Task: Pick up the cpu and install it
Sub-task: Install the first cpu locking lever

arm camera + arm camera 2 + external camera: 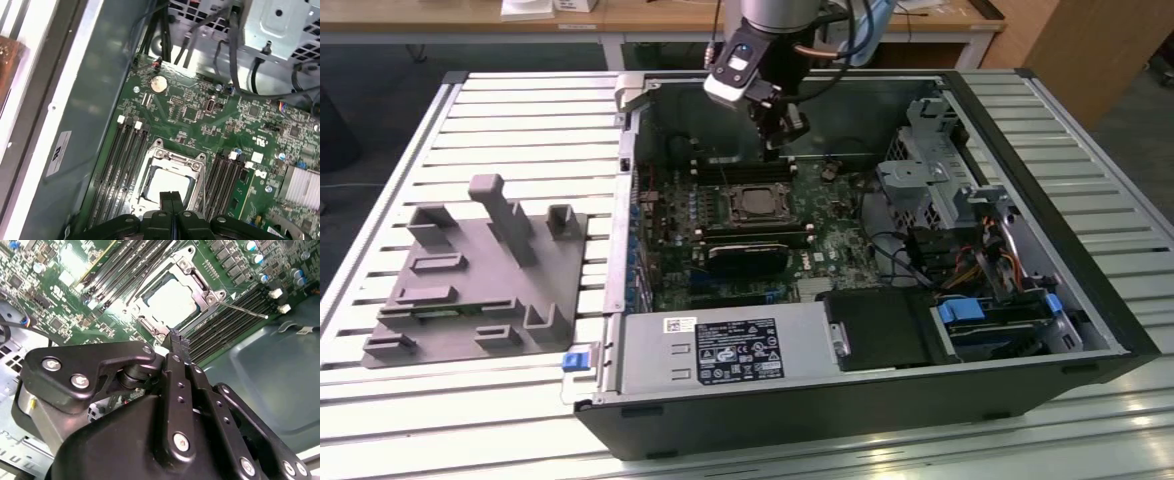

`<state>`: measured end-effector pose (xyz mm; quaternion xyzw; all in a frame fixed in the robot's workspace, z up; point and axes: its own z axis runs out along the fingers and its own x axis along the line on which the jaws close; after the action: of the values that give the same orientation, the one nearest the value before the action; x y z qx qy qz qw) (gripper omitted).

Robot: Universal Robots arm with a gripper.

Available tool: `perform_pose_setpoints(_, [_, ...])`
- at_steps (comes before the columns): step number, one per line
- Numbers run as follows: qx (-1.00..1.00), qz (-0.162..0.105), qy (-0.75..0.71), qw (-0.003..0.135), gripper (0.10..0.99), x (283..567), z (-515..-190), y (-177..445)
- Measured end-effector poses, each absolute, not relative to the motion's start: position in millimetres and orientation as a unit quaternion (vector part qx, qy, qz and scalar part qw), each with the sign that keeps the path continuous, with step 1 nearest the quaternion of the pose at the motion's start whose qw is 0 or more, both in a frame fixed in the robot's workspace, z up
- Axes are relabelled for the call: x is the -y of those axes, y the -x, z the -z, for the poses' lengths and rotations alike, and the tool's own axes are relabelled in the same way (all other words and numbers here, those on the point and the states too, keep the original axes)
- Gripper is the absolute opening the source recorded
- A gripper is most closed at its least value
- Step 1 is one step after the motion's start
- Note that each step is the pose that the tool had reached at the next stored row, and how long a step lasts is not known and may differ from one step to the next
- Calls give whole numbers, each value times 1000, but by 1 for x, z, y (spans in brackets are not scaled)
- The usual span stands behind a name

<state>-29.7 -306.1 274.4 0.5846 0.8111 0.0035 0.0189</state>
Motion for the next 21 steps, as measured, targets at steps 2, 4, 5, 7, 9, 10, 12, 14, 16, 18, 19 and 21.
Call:
perform_pose_setpoints(2, [-817, -4, -577, 19, 106, 306, -274, 30])
perform_pose_setpoints(4, [-822, -4, -569, 19, 106, 306, -274, 30])
perform_pose_setpoints(5, [-824, -4, -566, 19, 106, 306, -274, 30])
perform_pose_setpoints(7, [-830, -4, -558, 19, 106, 306, -274, 30])
perform_pose_setpoints(9, [-834, -4, -551, 19, 106, 306, -274, 30])
perform_pose_setpoints(10, [-837, -4, -547, 19, 106, 306, -274, 30])
perform_pose_setpoints(12, [-842, -4, -540, 19, 106, 306, -274, 30])
perform_pose_setpoints(14, [-846, -5, -532, 19, 106, 306, -274, 30])
perform_pose_setpoints(16, [-851, -5, -525, 19, 106, 306, -274, 30])
perform_pose_setpoints(18, [-855, -5, -518, 19, 106, 306, -274, 30])
perform_pose_setpoints(19, [-857, -5, -515, 19, 106, 306, -274, 30])
perform_pose_setpoints(21, [-861, -5, -508, 19, 106, 306, -274, 30])
